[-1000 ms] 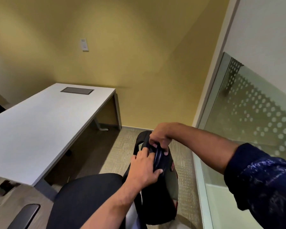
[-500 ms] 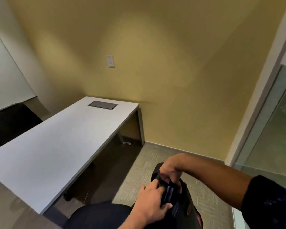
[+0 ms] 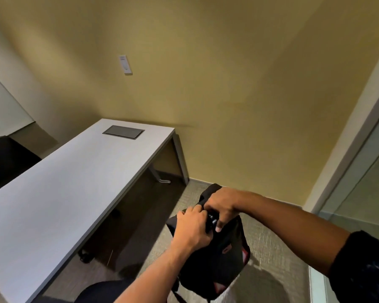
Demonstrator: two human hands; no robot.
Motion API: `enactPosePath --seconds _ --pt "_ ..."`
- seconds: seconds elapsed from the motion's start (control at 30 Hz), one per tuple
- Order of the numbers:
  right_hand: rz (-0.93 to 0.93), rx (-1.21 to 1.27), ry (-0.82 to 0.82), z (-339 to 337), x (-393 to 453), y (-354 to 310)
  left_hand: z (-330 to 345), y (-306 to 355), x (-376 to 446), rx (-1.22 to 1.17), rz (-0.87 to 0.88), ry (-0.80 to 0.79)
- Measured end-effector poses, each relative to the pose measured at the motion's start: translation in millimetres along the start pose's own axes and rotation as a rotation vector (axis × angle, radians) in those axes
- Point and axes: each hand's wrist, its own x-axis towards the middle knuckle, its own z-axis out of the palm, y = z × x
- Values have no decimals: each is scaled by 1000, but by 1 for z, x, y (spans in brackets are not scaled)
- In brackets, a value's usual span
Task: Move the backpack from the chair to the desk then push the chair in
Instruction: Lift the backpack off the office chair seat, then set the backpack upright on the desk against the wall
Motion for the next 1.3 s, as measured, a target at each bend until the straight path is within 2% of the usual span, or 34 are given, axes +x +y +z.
enactPosePath --seconds 0.23,0.5,0.67,0.97,1.1,1.3 --pt "122 36 338 1 -16 74 -42 10 92 161 109 -14" --pt "295 91 494 -11 -31 127 -78 29 161 258 259 85" --pt "327 117 552 -8 -36 139 -100 37 178 379 399 93" --pt "392 244 643 2 -35 154 -116 50 208 473 434 12" --pt "411 239 612 -5 -27 163 -122 48 228 531 440 -62" --pt "429 153 523 -49 -3 182 -137 25 262 537 434 -80"
